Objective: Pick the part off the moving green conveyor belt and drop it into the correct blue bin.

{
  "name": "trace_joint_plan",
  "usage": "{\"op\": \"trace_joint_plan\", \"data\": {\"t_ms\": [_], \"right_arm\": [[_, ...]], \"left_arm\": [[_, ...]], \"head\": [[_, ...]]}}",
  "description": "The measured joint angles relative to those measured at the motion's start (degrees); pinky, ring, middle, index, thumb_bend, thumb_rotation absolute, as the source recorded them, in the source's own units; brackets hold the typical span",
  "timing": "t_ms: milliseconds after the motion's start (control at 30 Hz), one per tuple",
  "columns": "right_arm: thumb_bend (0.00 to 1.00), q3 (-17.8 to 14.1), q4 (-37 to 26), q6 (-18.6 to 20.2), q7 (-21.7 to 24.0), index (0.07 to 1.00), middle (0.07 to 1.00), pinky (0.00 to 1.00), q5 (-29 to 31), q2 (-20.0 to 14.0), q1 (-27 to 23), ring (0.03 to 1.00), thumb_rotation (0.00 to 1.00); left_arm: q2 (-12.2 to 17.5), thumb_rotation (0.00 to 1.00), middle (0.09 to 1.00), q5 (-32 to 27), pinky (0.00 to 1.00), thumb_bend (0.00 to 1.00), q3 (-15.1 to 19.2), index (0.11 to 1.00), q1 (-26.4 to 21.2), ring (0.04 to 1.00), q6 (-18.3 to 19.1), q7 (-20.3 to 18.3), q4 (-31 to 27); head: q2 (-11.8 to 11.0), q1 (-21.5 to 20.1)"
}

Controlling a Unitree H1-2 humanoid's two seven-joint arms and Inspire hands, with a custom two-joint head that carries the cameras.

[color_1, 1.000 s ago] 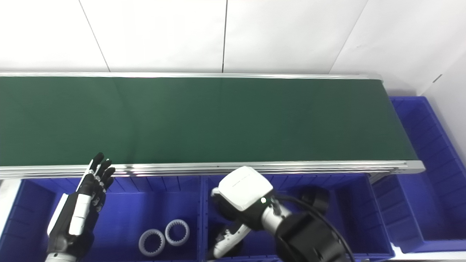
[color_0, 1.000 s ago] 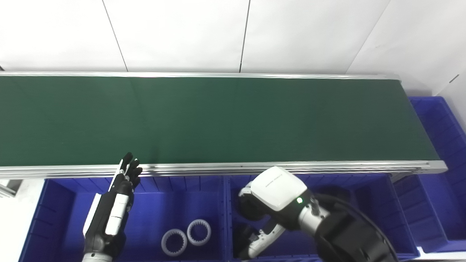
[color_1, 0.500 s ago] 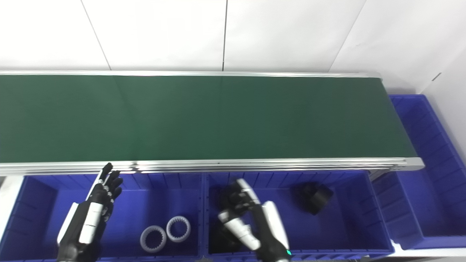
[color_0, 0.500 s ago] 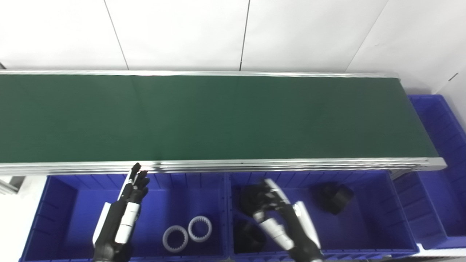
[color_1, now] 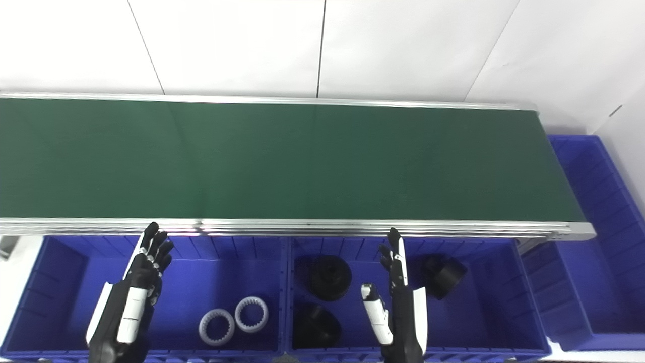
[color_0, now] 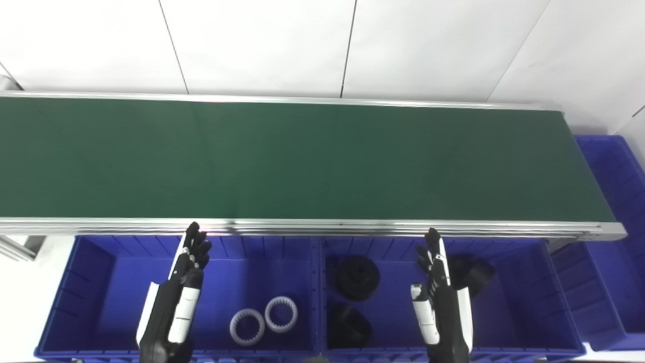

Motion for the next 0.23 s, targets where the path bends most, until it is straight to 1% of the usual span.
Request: {"op": "trace_joint_plan", "data": {"t_ms": [100,233], "right_arm": [[0.64,2.0,0.1,-0.1,-2.6,1.000,0.997,0.96,-1.2,-1.5,-0.2,0.966,1.00],[0.63,4.1,0.4,-0.1,-5.4,1.000,1.000,0.97,-2.6,-3.2,-0.6,0.970,1.00]], "left_arm": [[0.0,0.91,0.993,0.0,1.00,0.60,0.0,1.000,0.0,0.984,-0.1,0.1,0.0],[-0.2,0.92,0.993,0.2,1.00,0.59,0.0,1.000,0.0,0.986,-0.4,0.6,0.0]], "head": [[-0.1,0.1],[-0.1,0.1]]}}
